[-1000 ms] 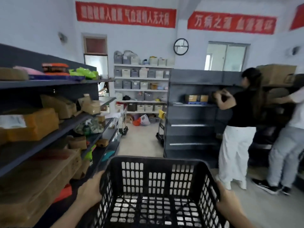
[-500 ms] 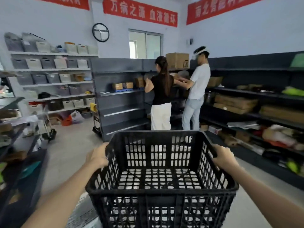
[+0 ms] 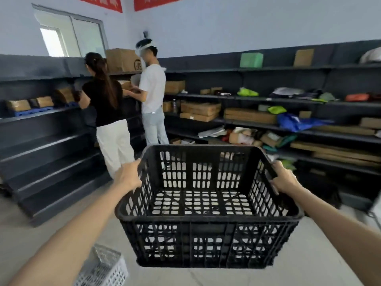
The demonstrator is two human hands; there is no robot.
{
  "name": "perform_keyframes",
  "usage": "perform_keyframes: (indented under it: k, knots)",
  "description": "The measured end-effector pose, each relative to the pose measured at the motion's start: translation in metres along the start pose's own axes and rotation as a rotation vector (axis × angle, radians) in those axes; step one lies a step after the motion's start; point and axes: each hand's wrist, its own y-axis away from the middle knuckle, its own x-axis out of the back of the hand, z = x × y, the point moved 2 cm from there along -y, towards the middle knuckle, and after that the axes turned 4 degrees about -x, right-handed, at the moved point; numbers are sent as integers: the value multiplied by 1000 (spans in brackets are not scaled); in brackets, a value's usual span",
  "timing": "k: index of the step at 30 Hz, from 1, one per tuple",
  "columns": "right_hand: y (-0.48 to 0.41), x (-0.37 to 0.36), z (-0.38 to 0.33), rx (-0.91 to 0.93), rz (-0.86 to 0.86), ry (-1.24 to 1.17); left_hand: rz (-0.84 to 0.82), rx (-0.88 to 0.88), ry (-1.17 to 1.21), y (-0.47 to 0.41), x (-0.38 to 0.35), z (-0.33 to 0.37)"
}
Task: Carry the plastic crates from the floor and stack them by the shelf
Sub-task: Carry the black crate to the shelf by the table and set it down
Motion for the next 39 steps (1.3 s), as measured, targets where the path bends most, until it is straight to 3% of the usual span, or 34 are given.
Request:
perform_keyframes:
  k: [15, 25, 39]
  knots:
    - [-171, 71, 174, -414, 296, 51, -94, -435, 79, -252, -141, 289]
    - [-286, 103, 259, -524, 405, 34, -122, -566, 131, -371, -211, 455]
    - [-549, 142, 450, -542, 339, 73, -221, -565, 146, -528, -382, 716]
